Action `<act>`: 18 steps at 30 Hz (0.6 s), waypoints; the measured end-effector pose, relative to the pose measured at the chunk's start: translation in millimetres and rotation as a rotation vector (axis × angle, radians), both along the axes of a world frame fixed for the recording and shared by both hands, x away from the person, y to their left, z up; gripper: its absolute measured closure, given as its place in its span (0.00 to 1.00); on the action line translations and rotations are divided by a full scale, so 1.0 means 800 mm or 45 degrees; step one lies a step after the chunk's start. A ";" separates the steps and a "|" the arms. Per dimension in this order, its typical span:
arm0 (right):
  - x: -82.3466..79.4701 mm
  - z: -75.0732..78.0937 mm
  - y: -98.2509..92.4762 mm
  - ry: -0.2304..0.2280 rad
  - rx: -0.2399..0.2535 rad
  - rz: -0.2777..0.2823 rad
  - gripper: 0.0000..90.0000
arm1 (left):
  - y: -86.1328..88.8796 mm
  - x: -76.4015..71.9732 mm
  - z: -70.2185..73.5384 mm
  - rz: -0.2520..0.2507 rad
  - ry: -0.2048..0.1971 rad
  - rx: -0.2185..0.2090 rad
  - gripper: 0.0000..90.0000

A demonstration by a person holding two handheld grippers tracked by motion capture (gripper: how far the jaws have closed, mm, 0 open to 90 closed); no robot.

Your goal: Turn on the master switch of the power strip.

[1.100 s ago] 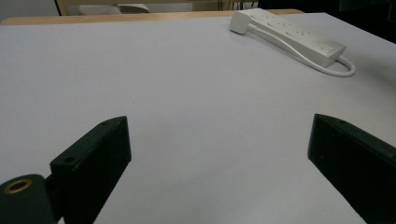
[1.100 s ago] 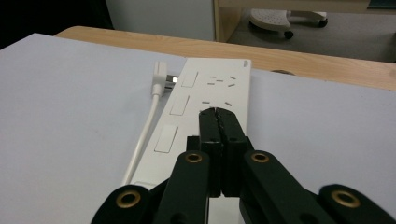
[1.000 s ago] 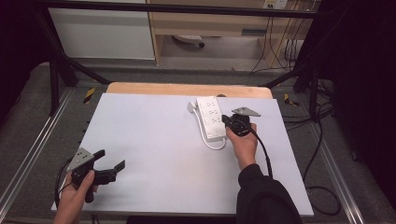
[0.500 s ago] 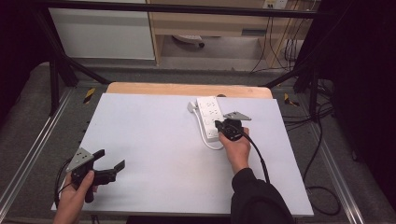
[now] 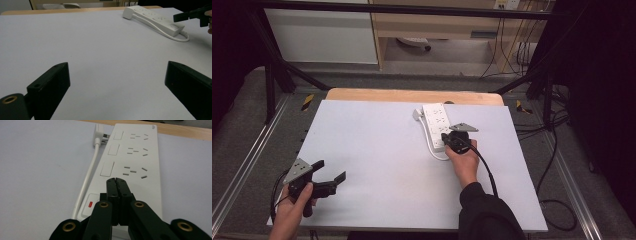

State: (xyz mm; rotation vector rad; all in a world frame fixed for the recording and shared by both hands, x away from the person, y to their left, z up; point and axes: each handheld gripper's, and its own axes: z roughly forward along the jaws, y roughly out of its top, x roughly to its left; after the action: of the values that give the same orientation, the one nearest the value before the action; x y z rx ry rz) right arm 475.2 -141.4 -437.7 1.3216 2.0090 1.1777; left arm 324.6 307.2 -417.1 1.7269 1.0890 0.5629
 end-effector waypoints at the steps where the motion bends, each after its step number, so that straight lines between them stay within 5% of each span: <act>1: 0.000 0.000 0.001 0.003 0.002 -0.002 1.00 | 0.000 0.000 0.000 0.002 0.000 -0.001 0.07; 18: -0.003 -0.007 0.010 0.023 -0.009 0.014 1.00 | 0.000 0.000 0.000 0.005 -0.004 -0.005 0.07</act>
State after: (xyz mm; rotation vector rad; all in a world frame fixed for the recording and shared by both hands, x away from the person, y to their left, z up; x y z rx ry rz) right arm 472.9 -133.3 -443.2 1.3244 2.0338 1.1659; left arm 324.7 307.4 -417.0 1.7199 1.0910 0.5653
